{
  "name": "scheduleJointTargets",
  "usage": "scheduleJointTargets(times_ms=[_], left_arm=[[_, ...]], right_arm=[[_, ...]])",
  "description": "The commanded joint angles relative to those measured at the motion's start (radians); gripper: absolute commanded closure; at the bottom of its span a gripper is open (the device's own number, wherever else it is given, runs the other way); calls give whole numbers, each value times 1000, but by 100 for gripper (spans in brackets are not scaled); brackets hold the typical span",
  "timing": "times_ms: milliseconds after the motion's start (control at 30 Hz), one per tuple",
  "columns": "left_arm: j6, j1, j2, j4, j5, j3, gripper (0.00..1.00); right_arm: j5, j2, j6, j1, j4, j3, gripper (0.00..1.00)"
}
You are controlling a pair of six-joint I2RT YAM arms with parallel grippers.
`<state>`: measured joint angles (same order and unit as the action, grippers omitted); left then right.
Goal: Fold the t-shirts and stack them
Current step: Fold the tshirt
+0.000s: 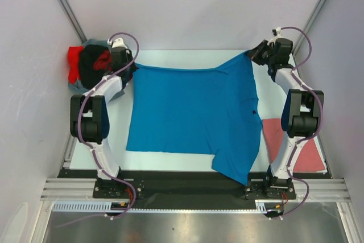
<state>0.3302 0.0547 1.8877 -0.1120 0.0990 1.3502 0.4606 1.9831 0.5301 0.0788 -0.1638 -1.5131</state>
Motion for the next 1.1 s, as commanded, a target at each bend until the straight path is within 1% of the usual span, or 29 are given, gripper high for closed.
scheduleJointTargets(times_ms=[0, 133, 267, 367, 467, 567, 700, 767, 900, 1067], left_arm=[[-7, -13, 27, 78, -4, 85, 100], [1, -18, 44, 192, -22, 128, 100], [41, -23, 74, 380, -67, 207, 100], [76, -23, 82, 480, -90, 244, 100], [110, -23, 76, 529, -169, 245, 100], [113, -24, 79, 589, -179, 245, 100], [66, -26, 80, 661, -186, 262, 100], [41, -26, 70, 692, -167, 260, 100], [-3, -33, 34, 709, -154, 224, 100], [-40, -38, 22, 739, -153, 213, 100]], right_arm=[[1, -30, -15, 1, 70, -52, 100], [-11, -58, 7, -1, 200, -35, 100], [-11, -93, 21, -10, 344, -10, 100], [-16, -151, 42, -8, 409, 37, 100], [-11, -190, 41, -7, 484, 62, 100], [-4, -217, 44, -5, 538, 86, 100], [18, -237, 50, -5, 578, 117, 100], [26, -245, 51, -5, 599, 129, 100], [23, -269, 33, -5, 642, 142, 100], [10, -306, -1, 16, 693, 175, 100]])
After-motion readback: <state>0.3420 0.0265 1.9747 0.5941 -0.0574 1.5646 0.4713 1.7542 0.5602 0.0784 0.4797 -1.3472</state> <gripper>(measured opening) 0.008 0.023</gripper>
